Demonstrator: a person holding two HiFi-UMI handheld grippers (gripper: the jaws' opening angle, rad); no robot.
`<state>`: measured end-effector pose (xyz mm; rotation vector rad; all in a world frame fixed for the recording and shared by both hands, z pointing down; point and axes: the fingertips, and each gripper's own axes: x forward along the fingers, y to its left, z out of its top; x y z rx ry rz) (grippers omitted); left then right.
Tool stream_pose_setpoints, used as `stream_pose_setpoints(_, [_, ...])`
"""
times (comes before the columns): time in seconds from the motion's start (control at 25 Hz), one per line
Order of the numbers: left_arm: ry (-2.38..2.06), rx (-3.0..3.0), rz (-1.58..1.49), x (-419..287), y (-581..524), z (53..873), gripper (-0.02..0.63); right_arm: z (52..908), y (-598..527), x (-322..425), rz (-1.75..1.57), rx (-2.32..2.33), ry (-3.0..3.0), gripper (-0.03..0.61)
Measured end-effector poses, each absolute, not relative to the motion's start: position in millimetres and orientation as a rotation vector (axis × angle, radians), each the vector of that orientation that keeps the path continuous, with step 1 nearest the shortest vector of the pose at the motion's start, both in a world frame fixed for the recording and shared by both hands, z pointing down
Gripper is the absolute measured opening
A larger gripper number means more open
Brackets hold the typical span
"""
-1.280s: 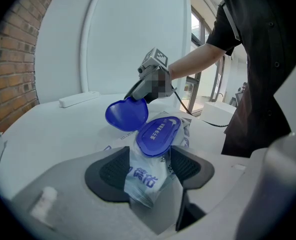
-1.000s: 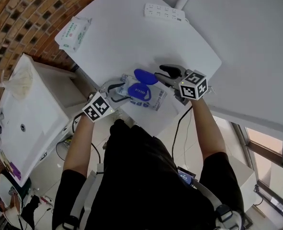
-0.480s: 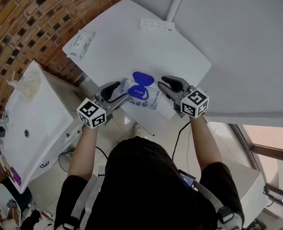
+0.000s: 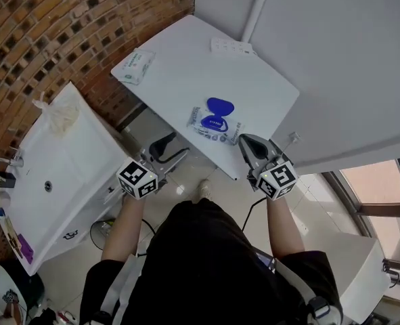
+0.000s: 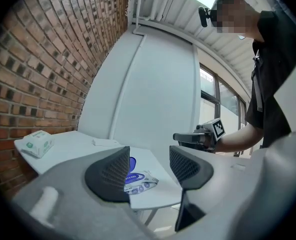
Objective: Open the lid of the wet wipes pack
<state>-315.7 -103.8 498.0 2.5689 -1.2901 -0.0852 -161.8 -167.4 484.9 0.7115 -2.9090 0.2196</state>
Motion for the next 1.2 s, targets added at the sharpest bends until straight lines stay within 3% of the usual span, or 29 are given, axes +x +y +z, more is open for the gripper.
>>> stream_pose_setpoints(0.44, [-1.31, 2.656, -0.155, -325.7, -8.9, 452.3, 0.242, 442.3, -59.4, -161.8, 0.113, 0.985, -2.94, 0.006])
stream_pose_setpoints(0.52, [-1.313, 2.646, -0.177, -327.1, 4.7, 445.7, 0.003, 437.2, -43.6, -150.5, 0.106, 1.022, -2.932, 0.006])
stream_pose_setpoints(1.2, [-1.551, 2.623, -0.282, -280.2, 33.7, 404.9, 0.002, 413.6, -8.1, -64.5, 0.082, 1.109, -3.011, 0.005])
